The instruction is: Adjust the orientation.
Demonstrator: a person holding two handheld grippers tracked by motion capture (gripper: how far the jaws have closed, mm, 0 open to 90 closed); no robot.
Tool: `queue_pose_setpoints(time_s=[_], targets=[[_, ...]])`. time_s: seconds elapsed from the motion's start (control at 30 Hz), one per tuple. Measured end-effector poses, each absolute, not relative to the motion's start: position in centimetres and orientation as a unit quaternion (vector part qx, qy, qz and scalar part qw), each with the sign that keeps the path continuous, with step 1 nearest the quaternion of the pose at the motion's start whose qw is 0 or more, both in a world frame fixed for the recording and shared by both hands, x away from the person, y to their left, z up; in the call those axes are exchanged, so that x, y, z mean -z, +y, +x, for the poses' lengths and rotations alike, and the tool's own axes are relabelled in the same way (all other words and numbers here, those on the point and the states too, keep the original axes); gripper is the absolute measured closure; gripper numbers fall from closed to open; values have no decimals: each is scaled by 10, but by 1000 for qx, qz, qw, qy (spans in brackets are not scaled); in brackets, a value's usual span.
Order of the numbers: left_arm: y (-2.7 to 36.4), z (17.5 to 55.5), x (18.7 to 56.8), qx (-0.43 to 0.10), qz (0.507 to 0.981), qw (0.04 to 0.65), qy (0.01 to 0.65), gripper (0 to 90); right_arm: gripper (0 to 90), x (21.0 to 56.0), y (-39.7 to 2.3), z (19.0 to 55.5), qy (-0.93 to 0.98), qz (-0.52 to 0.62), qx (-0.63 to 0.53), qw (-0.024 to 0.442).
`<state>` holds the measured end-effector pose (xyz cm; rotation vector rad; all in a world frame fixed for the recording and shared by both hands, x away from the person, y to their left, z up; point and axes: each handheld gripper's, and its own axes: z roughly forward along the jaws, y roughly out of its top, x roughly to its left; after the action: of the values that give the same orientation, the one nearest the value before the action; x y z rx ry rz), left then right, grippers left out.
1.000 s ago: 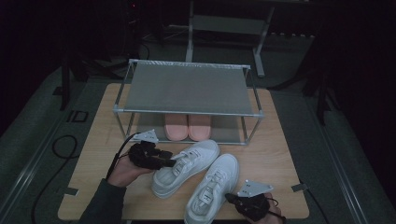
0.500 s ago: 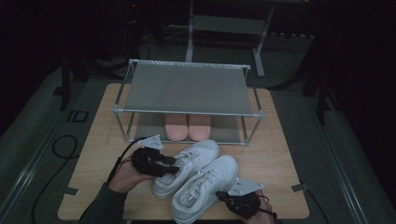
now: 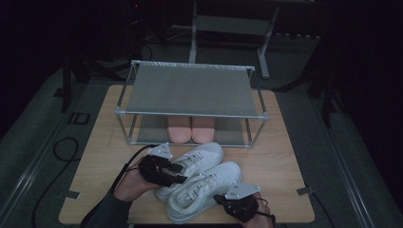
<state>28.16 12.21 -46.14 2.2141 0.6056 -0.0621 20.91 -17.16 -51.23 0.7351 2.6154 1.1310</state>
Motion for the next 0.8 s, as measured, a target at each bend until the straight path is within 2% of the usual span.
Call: queue_pose_setpoints(time_s=[0.33,0.6,0.8], targets=[[117,275,461,14,883,401,241,493,897,506,-186,208,874,262,-392,117],[108,271,463,13,886,386,258,455,751,508,-208,209,861,299,-388,140],[105,268,463,-5,889,379,255,455,692,509,-221,209,850,322,-389,147]])
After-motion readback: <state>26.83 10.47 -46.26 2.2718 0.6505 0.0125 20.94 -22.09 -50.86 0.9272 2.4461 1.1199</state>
